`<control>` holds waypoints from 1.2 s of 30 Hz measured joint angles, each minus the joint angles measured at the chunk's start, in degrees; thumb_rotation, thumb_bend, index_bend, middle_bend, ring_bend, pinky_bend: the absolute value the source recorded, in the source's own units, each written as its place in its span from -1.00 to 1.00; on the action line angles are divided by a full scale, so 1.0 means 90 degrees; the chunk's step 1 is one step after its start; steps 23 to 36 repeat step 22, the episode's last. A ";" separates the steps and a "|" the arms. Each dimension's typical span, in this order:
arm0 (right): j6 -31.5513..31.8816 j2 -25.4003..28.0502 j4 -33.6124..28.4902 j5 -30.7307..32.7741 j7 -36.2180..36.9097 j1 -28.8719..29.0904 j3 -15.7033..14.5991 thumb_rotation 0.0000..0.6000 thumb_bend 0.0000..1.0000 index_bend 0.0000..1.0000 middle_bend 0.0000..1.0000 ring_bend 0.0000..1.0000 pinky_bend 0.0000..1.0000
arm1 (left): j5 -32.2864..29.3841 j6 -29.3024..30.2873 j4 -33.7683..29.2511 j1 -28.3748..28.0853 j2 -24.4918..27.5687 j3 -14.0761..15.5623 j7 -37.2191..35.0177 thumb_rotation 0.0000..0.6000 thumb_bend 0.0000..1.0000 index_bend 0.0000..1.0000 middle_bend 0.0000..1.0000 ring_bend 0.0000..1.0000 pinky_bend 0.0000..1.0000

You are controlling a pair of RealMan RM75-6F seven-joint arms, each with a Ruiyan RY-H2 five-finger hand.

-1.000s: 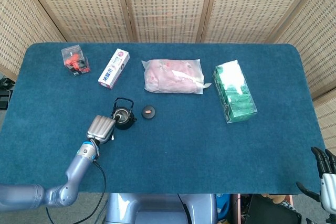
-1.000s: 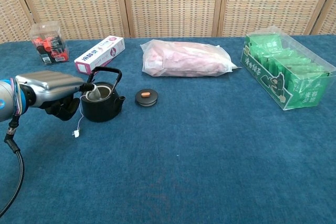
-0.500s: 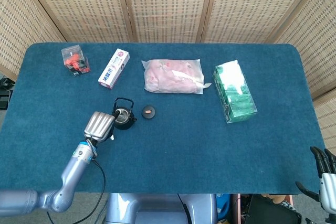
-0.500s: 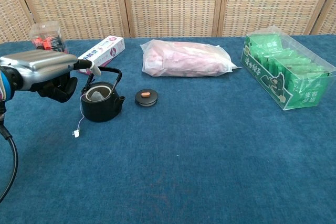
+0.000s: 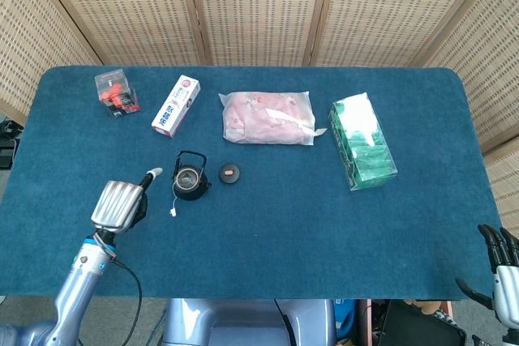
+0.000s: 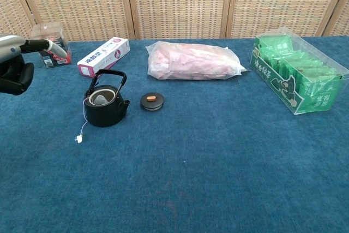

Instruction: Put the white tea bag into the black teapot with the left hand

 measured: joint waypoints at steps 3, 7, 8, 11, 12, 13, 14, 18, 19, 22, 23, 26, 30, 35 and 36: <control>0.0003 0.0002 -0.0005 -0.0033 -0.0010 0.0035 0.0015 1.00 -0.98 -0.76 -0.59 -0.86 -0.69 | 0.0227 0.0287 -0.0027 0.0279 0.0132 0.0142 -0.0203 1.00 0.71 -0.68 0.08 0.06 0.05; -0.0003 0.0020 -0.0023 -0.0072 -0.0040 0.0077 0.0026 1.00 -0.98 -0.76 -0.60 -0.88 -0.69 | 0.0772 0.0697 -0.0010 0.0805 0.0333 0.0400 -0.0637 1.00 0.65 -0.80 -0.45 -0.54 -0.53; -0.0004 0.0023 -0.0028 -0.0081 -0.0046 0.0086 0.0027 1.00 -0.98 -0.76 -0.60 -0.89 -0.69 | 0.0894 0.0801 0.0007 0.0926 0.0368 0.0459 -0.0718 1.00 0.61 -0.83 -0.54 -0.66 -0.65; 0.0008 0.0031 -0.0052 -0.0156 -0.0084 0.0122 0.0028 1.00 -0.98 -0.76 -0.63 -0.93 -0.69 | 0.1268 0.1165 0.0083 0.1273 0.0427 0.0617 -0.0963 1.00 0.35 -0.94 -0.89 -0.96 -0.97; 0.0018 0.0035 -0.0067 -0.0195 -0.0112 0.0139 0.0027 1.00 -0.98 -0.76 -0.63 -0.94 -0.69 | 0.1422 0.1326 0.0125 0.1423 0.0437 0.0678 -0.1068 1.00 0.27 -0.97 -0.96 -1.00 -1.00; 0.0023 0.0037 -0.0077 -0.0217 -0.0128 0.0150 0.0025 1.00 -0.98 -0.76 -0.64 -0.95 -0.69 | 0.1537 0.1443 0.0159 0.1549 0.0443 0.0724 -0.1145 1.00 0.21 -0.99 -1.00 -1.00 -1.00; 0.0028 0.0039 -0.0087 -0.0242 -0.0140 0.0160 0.0020 1.00 -0.98 -0.76 -0.64 -0.95 -0.69 | 0.1648 0.1560 0.0191 0.1681 0.0448 0.0772 -0.1212 1.00 0.18 -1.00 -1.00 -1.00 -1.00; 0.0039 0.0057 -0.0135 -0.0346 -0.0195 0.0207 -0.0011 1.00 -0.98 -0.76 -0.64 -0.96 -0.69 | 0.2048 0.2019 0.0297 0.2244 0.0479 0.0976 -0.1455 1.00 0.11 -1.00 -1.00 -1.00 -1.00; 0.0036 0.0066 -0.0147 -0.0364 -0.0198 0.0214 -0.0020 1.00 -0.98 -0.76 -0.64 -0.96 -0.69 | 0.2109 0.2087 0.0311 0.2346 0.0489 0.1012 -0.1497 1.00 0.11 -1.00 -1.00 -1.00 -1.00; 0.0014 0.0082 -0.0175 -0.0427 -0.0228 0.0244 -0.0052 1.00 -0.98 -0.76 -0.64 -0.96 -0.69 | 0.2293 0.2230 0.0363 0.2624 0.0530 0.1110 -0.1588 1.00 0.11 -1.00 -1.00 -1.00 -1.00; 0.0014 0.0082 -0.0175 -0.0427 -0.0228 0.0244 -0.0052 1.00 -0.98 -0.76 -0.64 -0.96 -0.69 | 0.2293 0.2230 0.0363 0.2624 0.0530 0.1110 -0.1588 1.00 0.11 -1.00 -1.00 -1.00 -1.00; 0.0014 0.0082 -0.0175 -0.0427 -0.0228 0.0244 -0.0052 1.00 -0.98 -0.76 -0.64 -0.96 -0.69 | 0.2293 0.2230 0.0363 0.2624 0.0530 0.1110 -0.1588 1.00 0.11 -1.00 -1.00 -1.00 -1.00; 0.0014 0.0082 -0.0175 -0.0427 -0.0228 0.0244 -0.0052 1.00 -0.98 -0.76 -0.64 -0.96 -0.69 | 0.2293 0.2230 0.0363 0.2624 0.0530 0.1110 -0.1588 1.00 0.11 -1.00 -1.00 -1.00 -1.00; 0.0014 0.0082 -0.0175 -0.0427 -0.0228 0.0244 -0.0052 1.00 -0.98 -0.76 -0.64 -0.96 -0.69 | 0.2293 0.2230 0.0363 0.2624 0.0530 0.1110 -0.1588 1.00 0.11 -1.00 -1.00 -1.00 -1.00; 0.0014 0.0082 -0.0175 -0.0427 -0.0228 0.0244 -0.0052 1.00 -0.98 -0.76 -0.64 -0.96 -0.69 | 0.2293 0.2230 0.0363 0.2624 0.0530 0.1110 -0.1588 1.00 0.11 -1.00 -1.00 -1.00 -1.00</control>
